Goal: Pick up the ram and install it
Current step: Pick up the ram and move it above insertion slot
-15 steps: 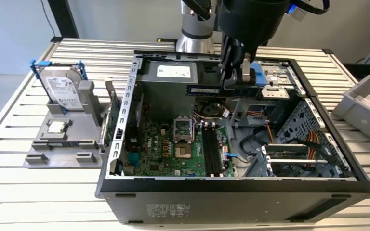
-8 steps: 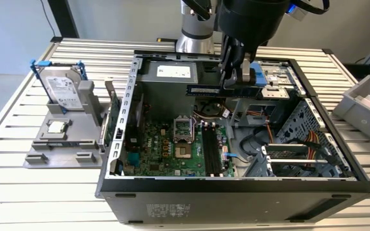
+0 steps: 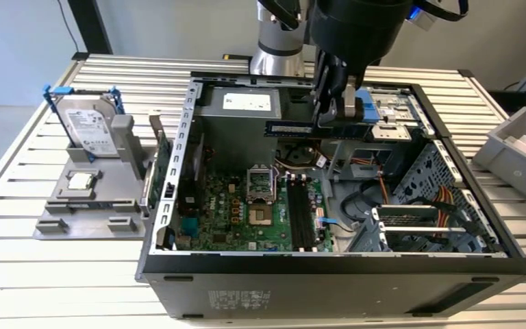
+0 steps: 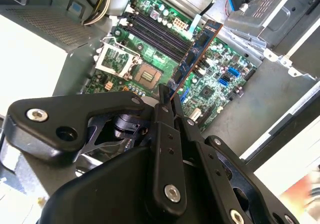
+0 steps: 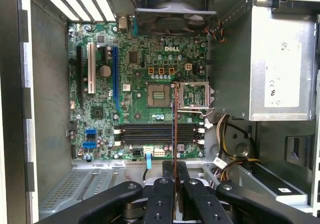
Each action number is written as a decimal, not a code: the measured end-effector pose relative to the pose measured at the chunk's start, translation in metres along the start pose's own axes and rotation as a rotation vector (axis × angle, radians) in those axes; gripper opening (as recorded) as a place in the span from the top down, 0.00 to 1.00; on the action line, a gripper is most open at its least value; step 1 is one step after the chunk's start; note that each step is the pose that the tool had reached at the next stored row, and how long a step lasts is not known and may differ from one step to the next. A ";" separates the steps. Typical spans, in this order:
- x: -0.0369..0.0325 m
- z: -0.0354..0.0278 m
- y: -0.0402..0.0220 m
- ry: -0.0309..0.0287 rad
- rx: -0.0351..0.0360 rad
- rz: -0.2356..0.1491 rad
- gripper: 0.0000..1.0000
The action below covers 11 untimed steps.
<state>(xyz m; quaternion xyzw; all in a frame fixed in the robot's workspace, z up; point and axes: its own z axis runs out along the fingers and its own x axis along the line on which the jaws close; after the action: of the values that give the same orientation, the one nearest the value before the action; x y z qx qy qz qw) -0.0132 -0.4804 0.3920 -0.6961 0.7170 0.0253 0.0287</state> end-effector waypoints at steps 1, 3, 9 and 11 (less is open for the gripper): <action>0.0000 0.0000 0.0000 0.0001 0.0000 0.000 1.00; 0.0000 0.0000 0.0000 0.0001 0.0002 0.002 1.00; 0.0000 0.0000 0.0000 0.0003 0.0057 0.074 1.00; 0.0000 0.0000 0.0000 0.0004 0.0076 0.100 1.00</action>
<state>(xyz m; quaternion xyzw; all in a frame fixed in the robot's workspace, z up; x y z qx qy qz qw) -0.0132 -0.4804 0.3920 -0.6592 0.7510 0.0238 0.0299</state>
